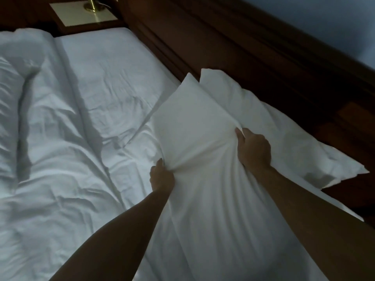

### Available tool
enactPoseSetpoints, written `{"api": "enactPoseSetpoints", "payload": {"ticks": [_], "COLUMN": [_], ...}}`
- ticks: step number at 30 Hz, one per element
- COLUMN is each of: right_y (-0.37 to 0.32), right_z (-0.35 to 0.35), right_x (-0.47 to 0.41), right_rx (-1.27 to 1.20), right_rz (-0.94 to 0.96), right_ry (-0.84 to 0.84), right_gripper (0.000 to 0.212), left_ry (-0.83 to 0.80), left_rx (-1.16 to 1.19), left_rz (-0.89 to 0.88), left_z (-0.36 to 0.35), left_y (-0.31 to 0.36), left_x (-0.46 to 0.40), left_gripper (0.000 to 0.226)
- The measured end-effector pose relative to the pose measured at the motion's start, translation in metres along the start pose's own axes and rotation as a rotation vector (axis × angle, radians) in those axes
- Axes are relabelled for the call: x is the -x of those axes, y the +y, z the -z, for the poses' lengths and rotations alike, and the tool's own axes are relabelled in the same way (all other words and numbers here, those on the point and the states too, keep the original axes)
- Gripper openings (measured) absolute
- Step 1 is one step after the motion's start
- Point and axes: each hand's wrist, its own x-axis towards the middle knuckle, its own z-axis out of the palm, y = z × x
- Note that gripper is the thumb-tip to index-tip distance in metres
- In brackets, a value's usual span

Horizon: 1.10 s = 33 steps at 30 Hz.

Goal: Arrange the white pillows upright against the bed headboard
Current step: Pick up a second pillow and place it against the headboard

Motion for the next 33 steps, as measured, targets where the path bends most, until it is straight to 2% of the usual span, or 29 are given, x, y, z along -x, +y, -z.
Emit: {"api": "enactPoseSetpoints", "payload": {"ticks": [4,6,8,9,11,13,15,19,22,25,27,30,33], "right_y": [0.013,0.021,0.023,0.023,0.028,0.041,0.06,0.092,0.114,0.134,0.141,0.144,0.143], "right_z": [-0.012,-0.01,-0.002,0.003,0.013,0.019,0.019,0.02,0.023,0.022,0.018,0.013,0.013], "right_x": [0.01,0.011,0.004,-0.002,-0.016,-0.032,-0.047,-0.066,-0.072,-0.073,-0.071,-0.072,-0.073], "right_rx": [-0.045,-0.105,-0.151,-0.175,-0.192,-0.117,0.019,0.244,0.234,0.182,0.14,0.113,0.198], "right_rz": [-0.016,-0.027,-0.067,-0.084,-0.082,-0.071,-0.064,-0.101,-0.142,-0.118,-0.079,-0.064,-0.056], "right_ry": [-0.058,-0.105,-0.165,-0.175,-0.115,-0.059,-0.093,-0.171,-0.214,-0.236,-0.207,-0.167,-0.179], "right_gripper": [0.047,0.051,0.054,0.055,0.057,0.053,0.045,0.061,0.069,0.074,0.066,0.043,0.032], "left_ry": [-0.086,-0.125,-0.063,-0.002,0.062,0.022,-0.016,-0.053,-0.111,-0.223,-0.269,-0.298,-0.384], "left_rx": [-0.122,-0.161,-0.236,-0.269,-0.244,-0.155,-0.132,-0.266,-0.396,-0.629,-0.781,-0.915,-0.941], "left_rz": [-0.018,0.048,0.085,0.002,-0.286,-0.544,-0.759,-1.019,-1.068,-1.035,-1.047,-1.081,-1.006], "left_z": [-0.003,-0.008,-0.014,-0.016,-0.02,-0.026,-0.035,-0.063,-0.094,-0.124,-0.136,-0.15,-0.159], "left_y": [-0.013,-0.008,0.011,0.024,0.054,0.092,0.133,0.204,0.244,0.269,0.277,0.283,0.285], "left_x": [-0.005,-0.007,-0.006,-0.003,-0.001,-0.003,-0.007,-0.016,-0.03,-0.048,-0.06,-0.075,-0.084], "left_gripper": [0.048,0.05,0.055,0.057,0.053,0.041,0.036,0.031,0.033,0.047,0.06,0.075,0.071]}}
